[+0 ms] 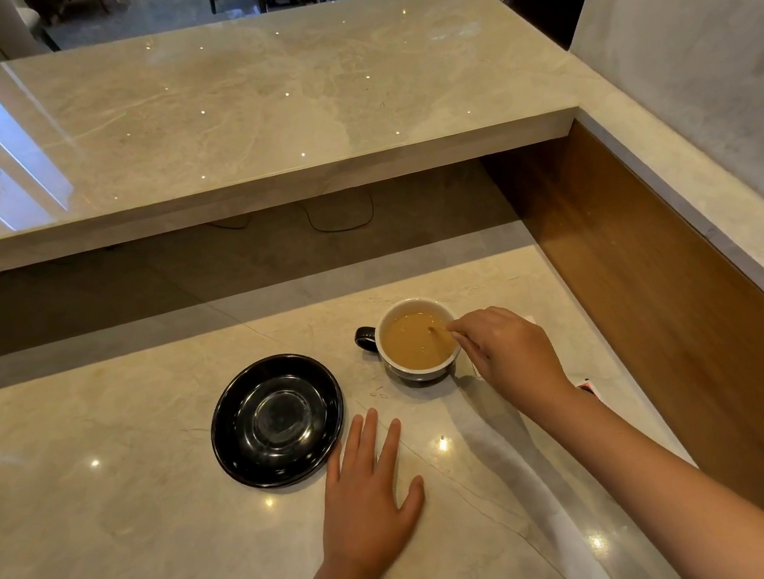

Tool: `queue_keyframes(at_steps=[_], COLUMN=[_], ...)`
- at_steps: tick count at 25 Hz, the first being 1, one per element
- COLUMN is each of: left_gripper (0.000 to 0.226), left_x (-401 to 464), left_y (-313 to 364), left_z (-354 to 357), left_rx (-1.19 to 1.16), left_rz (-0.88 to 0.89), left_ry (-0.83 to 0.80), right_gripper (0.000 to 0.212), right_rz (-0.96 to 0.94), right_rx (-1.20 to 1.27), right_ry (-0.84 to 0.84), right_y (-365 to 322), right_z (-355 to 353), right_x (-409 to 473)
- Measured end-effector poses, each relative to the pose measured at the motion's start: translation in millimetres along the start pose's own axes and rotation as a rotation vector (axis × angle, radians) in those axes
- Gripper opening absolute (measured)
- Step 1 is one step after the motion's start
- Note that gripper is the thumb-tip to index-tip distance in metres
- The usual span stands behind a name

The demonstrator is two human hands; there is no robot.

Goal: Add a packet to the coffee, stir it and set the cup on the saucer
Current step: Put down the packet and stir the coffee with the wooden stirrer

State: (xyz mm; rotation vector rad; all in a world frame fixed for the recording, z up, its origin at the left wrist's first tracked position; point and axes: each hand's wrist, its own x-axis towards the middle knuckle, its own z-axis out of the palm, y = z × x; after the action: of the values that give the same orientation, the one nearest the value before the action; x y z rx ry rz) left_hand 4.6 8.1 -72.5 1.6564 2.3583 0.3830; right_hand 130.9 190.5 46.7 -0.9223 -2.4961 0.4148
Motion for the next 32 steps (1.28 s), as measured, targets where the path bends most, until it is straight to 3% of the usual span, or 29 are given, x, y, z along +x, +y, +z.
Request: queue_keyframes(at_steps=[4, 9, 12, 32], left_gripper=[0.066, 0.066, 0.066, 0.067], left_x=[-0.3, 0.2, 0.1, -1.1], left_y=[0.5, 0.7, 1.5, 9.3], left_z=[-0.2, -1.6, -3.1, -13.4], left_rx=[0.005, 0.001, 0.006, 0.016], left_rz=[-0.003, -0.003, -0.004, 0.003], left_ry=[0.002, -0.004, 0.001, -0.01], right_gripper=[0.015, 0.015, 0.016, 0.025], right_rz=[0.06, 0.4, 0.497, 0.671], right_rx=[0.036, 0.46, 0.591, 0.804], right_ry=[-0.014, -0.046, -0.047, 0.106], right_y=[1.1, -1.3, 1.8, 55.3], right_z=[-2.3, 6.1, 1.8, -65.0], right_x=[-6.9, -11.6, -11.6, -30.3])
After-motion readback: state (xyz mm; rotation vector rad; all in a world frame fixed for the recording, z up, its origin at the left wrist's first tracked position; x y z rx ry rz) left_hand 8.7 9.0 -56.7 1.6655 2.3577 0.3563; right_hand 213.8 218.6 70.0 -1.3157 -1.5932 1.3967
